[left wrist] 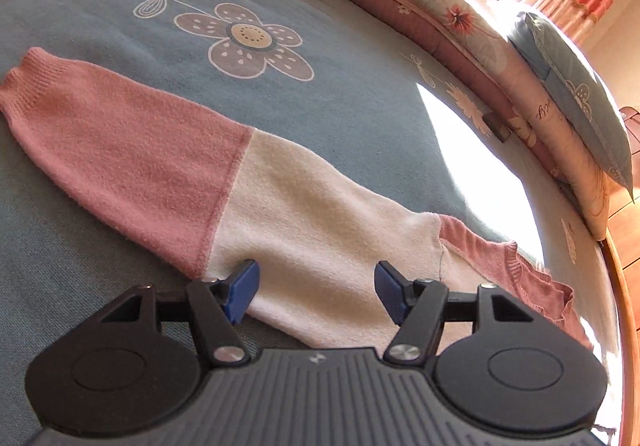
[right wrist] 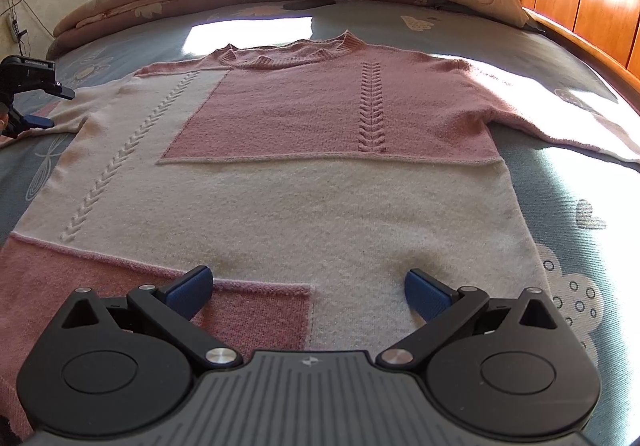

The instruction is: Fold clothes

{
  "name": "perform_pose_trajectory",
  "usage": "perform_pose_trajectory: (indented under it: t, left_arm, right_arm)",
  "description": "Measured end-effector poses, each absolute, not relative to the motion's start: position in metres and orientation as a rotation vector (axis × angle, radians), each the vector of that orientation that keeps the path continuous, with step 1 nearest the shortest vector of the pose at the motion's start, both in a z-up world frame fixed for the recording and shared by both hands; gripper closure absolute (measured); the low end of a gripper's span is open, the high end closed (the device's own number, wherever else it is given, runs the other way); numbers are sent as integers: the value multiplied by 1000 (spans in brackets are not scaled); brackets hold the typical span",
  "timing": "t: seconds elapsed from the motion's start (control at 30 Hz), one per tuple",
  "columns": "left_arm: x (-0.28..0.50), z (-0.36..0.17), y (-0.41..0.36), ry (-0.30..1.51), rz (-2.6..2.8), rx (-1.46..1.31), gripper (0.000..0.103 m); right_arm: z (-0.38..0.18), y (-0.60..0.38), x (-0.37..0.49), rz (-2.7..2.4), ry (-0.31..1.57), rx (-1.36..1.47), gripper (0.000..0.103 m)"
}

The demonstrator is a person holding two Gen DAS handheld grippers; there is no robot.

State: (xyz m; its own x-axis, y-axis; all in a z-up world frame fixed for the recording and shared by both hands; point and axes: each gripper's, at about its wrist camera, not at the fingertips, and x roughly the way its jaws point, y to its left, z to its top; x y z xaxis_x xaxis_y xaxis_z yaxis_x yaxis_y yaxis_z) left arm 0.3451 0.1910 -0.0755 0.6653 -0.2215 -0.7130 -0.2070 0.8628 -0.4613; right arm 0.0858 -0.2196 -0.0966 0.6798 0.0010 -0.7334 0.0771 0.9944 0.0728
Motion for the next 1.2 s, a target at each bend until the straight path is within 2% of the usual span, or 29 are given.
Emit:
perform_pose_trajectory:
  t: [0.13,0.3,0.37,0.43,0.63,0.73,0.93,1.2]
  left_arm:
    - [329,-78,230,804,32,-701,38]
    - [330,-61,235,812,78,-679,38]
    - [335,-51,225,789,41,-645,32]
    - [344,-44,203,771,3,-560,28]
    - [362,-59,125,736,9,-98,28]
    - [373,-74,110,723,34,43,28]
    - [399,-91,138,713,86,-78,20]
    - [411,-75,141,730,163,-113,22]
  right_arm:
    - [-95,-222,85,-32,824,129,0]
    - [-94,-223,84,-21,825,148,0]
    - [-94,-222,84,-20,826,143,0]
    - [-94,-221,84,-20,827,139,0]
    - [-95,-221,84,-18,830,132,0]
    - [-95,-221,84,-15,831,128,0]
    - [-95,-220,85,-9,839,120,0]
    - [-93,-224,84,0,839,151,0]
